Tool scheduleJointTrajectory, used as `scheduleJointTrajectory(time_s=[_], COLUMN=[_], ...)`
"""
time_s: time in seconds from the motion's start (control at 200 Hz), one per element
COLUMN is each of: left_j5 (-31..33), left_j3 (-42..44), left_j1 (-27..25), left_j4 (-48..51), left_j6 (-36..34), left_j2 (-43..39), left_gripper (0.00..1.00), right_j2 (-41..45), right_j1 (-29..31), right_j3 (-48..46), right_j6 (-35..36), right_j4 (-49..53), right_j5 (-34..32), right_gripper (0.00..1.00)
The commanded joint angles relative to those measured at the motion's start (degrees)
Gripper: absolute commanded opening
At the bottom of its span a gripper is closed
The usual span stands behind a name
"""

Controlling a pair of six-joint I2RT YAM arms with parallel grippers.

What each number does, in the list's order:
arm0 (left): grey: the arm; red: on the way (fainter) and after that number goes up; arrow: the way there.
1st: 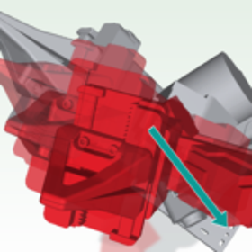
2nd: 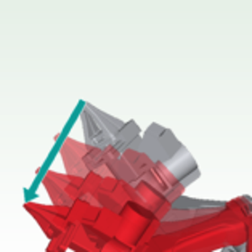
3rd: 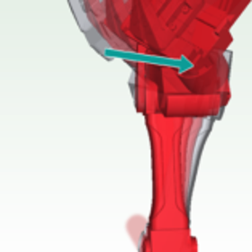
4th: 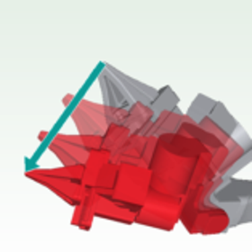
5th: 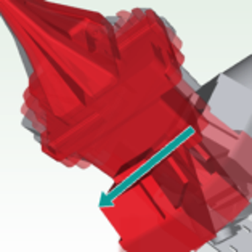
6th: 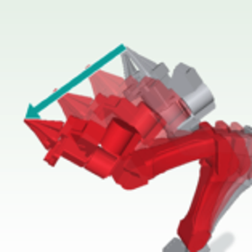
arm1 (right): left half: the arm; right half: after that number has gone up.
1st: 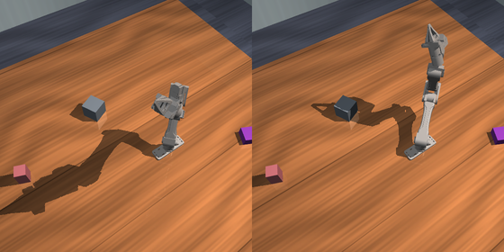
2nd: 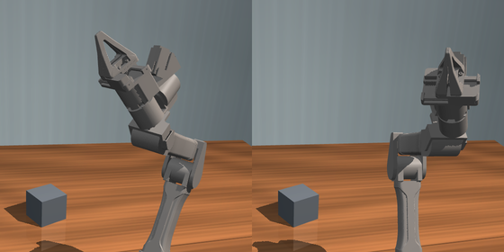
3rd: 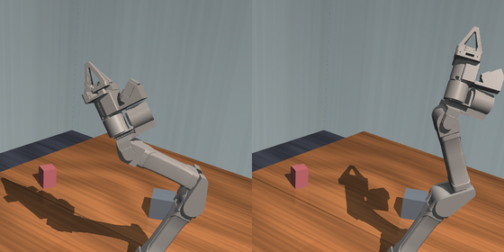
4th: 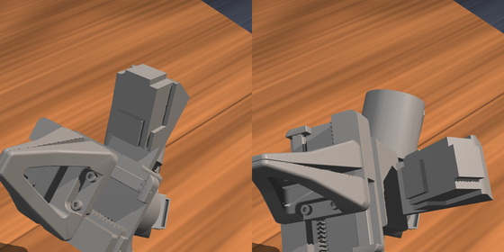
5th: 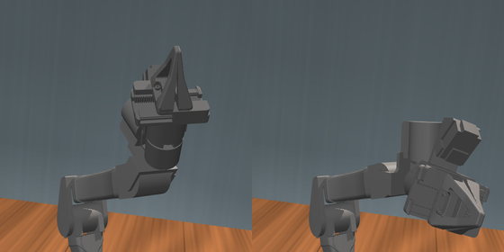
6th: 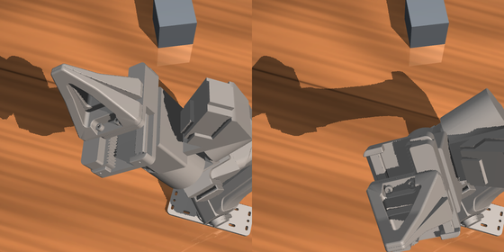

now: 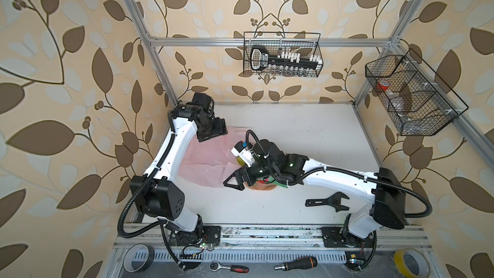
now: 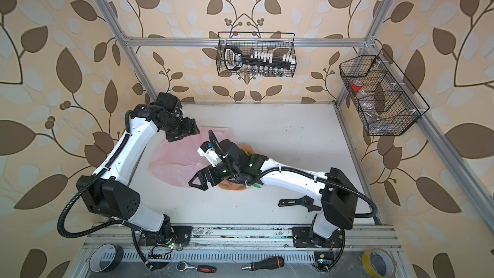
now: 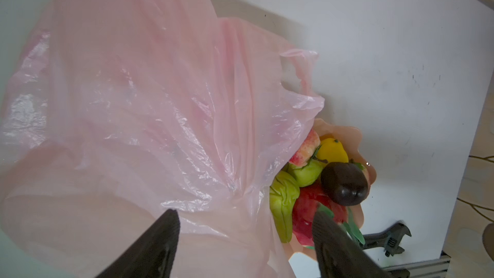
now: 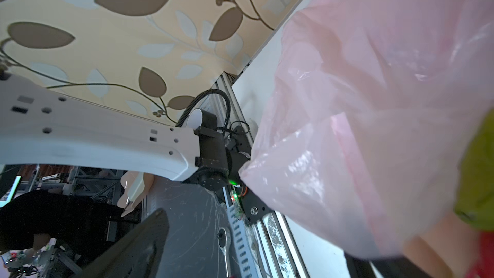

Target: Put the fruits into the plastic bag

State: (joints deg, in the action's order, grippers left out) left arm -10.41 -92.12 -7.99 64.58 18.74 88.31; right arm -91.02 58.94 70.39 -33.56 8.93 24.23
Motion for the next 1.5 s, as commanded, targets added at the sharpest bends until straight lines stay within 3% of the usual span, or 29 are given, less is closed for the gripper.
scheduleJointTrajectory(time_s=[0.0, 0.29, 0.455, 0.57, 0.76, 1.235, 1.494], left_j5=[0.35, 4.12, 5.36, 5.87, 8.43, 11.1, 8.07], left_j3=[-0.26, 1.57, 3.8, 3.04, 2.11, 7.19, 9.41], left_j1=[-2.02, -9.65, -11.43, -11.85, -12.83, -13.46, -13.54], left_j4=[1.84, 5.74, 6.21, 6.72, 13.56, 16.28, 15.93], left_j6=[1.54, -0.38, 0.8, 1.85, 0.56, -2.35, -3.49], left_j2=[-1.35, -1.3, 0.06, 1.75, 4.79, 4.85, 5.16], left_gripper=[0.82, 0.86, 0.87, 0.85, 0.79, 0.75, 0.72], right_j2=[4.59, 25.12, 32.31, 35.18, 35.84, 33.53, 31.3], right_j1=[-1.57, -11.0, -19.54, -21.75, -22.07, -22.39, -22.37], right_j3=[-3.58, -15.25, -20.44, -22.54, -23.87, -24.08, -23.47], right_j6=[0.56, 0.57, 1.78, 2.1, 1.29, 0.81, 0.0], right_j4=[5.14, 12.47, 16.2, 17.0, 16.91, 15.55, 13.89], right_j5=[-2.26, -12.09, -10.58, -9.45, -8.73, -7.97, -7.53], right_gripper=[1.0, 1.0, 1.0, 1.0, 1.0, 1.0, 1.0])
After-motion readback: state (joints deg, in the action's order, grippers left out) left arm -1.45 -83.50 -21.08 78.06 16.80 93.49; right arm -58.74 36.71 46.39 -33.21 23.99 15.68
